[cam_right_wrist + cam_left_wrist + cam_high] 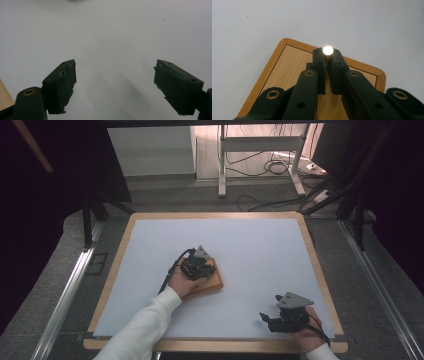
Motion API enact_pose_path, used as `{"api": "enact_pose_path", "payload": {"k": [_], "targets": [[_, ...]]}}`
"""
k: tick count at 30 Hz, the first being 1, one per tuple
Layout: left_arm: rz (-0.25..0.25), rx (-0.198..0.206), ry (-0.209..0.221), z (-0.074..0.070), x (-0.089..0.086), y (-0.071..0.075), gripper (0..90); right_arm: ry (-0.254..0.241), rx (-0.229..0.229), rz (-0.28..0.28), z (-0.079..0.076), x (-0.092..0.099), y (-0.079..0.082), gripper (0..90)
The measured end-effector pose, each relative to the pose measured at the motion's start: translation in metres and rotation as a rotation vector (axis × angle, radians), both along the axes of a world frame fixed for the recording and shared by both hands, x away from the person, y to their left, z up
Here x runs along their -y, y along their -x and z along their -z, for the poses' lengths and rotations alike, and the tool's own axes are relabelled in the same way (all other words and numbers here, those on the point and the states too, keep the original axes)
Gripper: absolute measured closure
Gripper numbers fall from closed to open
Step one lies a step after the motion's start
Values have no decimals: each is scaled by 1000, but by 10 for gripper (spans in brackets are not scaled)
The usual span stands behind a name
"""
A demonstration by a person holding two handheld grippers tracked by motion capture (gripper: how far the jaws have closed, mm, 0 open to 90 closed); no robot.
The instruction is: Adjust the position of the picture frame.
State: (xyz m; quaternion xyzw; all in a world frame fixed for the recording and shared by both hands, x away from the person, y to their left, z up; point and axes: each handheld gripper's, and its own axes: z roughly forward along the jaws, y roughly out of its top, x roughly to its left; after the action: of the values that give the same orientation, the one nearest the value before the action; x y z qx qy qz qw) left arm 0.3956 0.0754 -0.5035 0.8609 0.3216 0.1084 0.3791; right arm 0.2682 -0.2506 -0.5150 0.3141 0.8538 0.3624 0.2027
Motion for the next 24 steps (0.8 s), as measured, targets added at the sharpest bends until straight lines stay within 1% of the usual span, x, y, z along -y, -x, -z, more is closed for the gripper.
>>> {"api": "enact_pose_path", "payload": {"k": [3,4,6,7,8,9,10,11,12,13,14,15,16,17,18,19,20,21,23,24], "targets": [[-9,-2,3,3,8,-5,851,-3,-8,5,2,0,-1,184],[-8,3,-22,6,11,-6,850,-3,-14,11,2,-1,-1,184],[-15,0,-17,8,13,-5,846,-8,-12,11,1,-2,0,184],[-15,32,-14,9,12,-2,837,-8,-11,12,1,-3,1,184],[-15,32,-14,9,12,-2,796,-8,-9,11,0,-4,2,184],[-18,59,0,3,7,2,714,-7,-6,11,0,-4,3,184],[-18,59,0,3,7,2,604,-7,-6,11,0,-4,3,184],[-22,64,-9,-1,4,5,604,-6,-5,11,0,-5,4,184],[-31,85,-22,-6,1,8,541,-2,-1,9,0,-5,5,184],[-41,104,-22,-10,-4,12,503,-2,-3,8,0,-6,6,184],[-48,95,4,-17,-15,16,413,-2,0,8,0,-7,7,184],[-48,95,4,-17,-15,16,385,0,1,9,1,-8,7,184],[-56,103,8,-24,-26,18,366,-1,3,10,1,-8,7,184],[-56,103,8,-24,-26,18,348,0,3,12,1,-9,7,184],[-62,104,16,-27,-31,18,331,0,4,14,0,-10,7,184],[-69,91,30,-29,-35,17,331,0,4,14,0,-10,7,184],[-70,75,35,-31,-39,16,309,0,7,14,0,-11,7,184],[-72,69,27,-32,-43,15,294,-5,9,17,-1,-12,7,184],[-85,77,9,-32,-51,14,293,-11,15,17,-3,-13,8,184],[-98,66,4,-30,-60,12,294,-9,21,13,-3,-14,8,184]]}}
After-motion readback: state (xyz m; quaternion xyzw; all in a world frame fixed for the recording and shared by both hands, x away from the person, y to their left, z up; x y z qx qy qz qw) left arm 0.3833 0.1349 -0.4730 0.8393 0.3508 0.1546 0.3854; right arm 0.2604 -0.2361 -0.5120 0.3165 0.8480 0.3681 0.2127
